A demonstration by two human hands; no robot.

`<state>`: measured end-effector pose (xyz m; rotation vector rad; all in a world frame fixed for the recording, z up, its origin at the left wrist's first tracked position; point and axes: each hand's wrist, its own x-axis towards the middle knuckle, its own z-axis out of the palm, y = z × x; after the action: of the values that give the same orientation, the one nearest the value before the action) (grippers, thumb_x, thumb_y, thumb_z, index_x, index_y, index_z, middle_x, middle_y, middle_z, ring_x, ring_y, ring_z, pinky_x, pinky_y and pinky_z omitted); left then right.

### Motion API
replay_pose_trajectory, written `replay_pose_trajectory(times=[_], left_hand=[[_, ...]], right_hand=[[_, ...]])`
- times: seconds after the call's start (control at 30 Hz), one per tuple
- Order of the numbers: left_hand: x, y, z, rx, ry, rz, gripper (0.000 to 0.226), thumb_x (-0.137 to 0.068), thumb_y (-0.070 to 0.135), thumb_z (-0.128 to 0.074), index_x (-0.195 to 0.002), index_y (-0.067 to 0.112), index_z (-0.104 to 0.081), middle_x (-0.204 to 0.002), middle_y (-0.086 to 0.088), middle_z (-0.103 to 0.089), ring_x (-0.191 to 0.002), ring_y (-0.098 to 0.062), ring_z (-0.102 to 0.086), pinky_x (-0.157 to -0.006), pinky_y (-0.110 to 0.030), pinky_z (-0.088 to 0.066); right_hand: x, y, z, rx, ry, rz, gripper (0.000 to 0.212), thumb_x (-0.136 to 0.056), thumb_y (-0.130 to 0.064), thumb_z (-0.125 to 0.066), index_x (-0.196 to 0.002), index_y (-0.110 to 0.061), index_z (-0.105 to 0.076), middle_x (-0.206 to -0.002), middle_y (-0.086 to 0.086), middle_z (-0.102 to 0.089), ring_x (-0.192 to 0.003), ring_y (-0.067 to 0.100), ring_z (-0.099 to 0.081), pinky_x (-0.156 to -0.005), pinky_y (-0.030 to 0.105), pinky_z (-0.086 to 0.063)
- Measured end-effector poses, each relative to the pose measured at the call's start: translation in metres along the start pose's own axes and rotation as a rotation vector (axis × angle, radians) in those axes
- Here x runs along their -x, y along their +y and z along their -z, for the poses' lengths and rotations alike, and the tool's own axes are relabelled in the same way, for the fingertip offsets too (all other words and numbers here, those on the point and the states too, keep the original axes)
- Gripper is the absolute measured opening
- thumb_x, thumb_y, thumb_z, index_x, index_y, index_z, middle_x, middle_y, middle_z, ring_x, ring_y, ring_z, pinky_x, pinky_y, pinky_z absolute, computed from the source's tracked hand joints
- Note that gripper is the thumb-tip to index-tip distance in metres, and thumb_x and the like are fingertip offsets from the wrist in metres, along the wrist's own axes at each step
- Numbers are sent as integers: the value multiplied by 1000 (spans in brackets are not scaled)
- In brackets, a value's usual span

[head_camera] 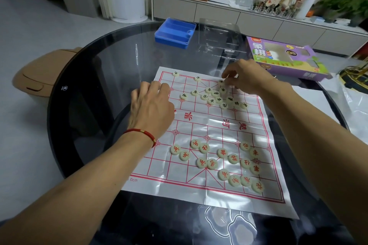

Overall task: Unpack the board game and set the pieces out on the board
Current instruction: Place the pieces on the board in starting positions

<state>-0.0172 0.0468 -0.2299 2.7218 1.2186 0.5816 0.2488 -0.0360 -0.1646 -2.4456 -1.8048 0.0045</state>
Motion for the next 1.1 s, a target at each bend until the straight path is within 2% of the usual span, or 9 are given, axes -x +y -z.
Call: replay_pose_trajectory(times=[0.17, 0.37, 0.5, 0.57, 0.67, 0.87, 1.1], left_hand=[[0, 0, 0, 3, 7, -1, 30, -97, 24, -49, -126, 17, -54, -129, -4, -56, -118, -25, -47, -104, -44, -38], [0, 0, 0, -5, 9, -8, 29, -98, 24, -49, -125, 17, -55, -128, -4, -57, -117, -25, -48, -103, -45, -38], [-1, 0, 0, -5, 10, -7, 30, -97, 24, -49, -126, 17, -55, -128, -4, -56, -117, -25, -47, -102, -44, -39], [-1, 0, 0, 0, 11, -8, 30, -97, 24, -50, -125, 17, -56, -127, -4, -57, -116, -25, -47, -102, -44, -39], [0, 0, 0, 3, 10, -8, 29, -97, 23, -50, -125, 16, -56, -127, -5, -57, -116, -26, -48, -101, -45, -39], [0, 1, 1, -1, 8, 1, 29, -97, 23, -51, -124, 17, -57, -127, -4, -58, -115, -26, -48, -100, -45, -39], [-1, 2, 1, -11, 8, 4, 29, -96, 23, -51, -123, 17, -58, -126, -4, -58, -115, -27, -48, -100, -47, -39]], right_hand=[[13, -2, 5, -13, 16, 60, 20, -93, -21, -72, -109, -10, -73, -105, 9, -74, -84, 18, -65, -75, 27, -54], [16, -11, 2, 12, -79, 67, 28, -88, -26, -77, -115, -18, -75, -109, 3, -75, -95, 22, -71, -85, 43, -61], [28, -9, 9, 11, 0, 71, 25, -90, -18, -75, -114, -12, -75, -109, 6, -75, -91, 18, -70, -80, 28, -56], [45, -5, 17, 1, 37, 55, 24, -91, -17, -75, -114, -11, -75, -108, 7, -75, -85, 15, -67, -76, 25, -54], [80, 7, 21, 18, 15, 18, 25, -89, -17, -76, -114, -14, -74, -107, 6, -76, -82, 14, -66, -75, 26, -57], [126, 21, 8, 0, 4, -139, 26, -89, -21, -77, -114, -18, -73, -113, 2, -74, -95, 22, -70, -84, 40, -60], [127, 28, 0, -15, 11, -115, 30, -91, -23, -75, -119, -17, -70, -116, 3, -73, -98, 22, -69, -85, 40, -59]])
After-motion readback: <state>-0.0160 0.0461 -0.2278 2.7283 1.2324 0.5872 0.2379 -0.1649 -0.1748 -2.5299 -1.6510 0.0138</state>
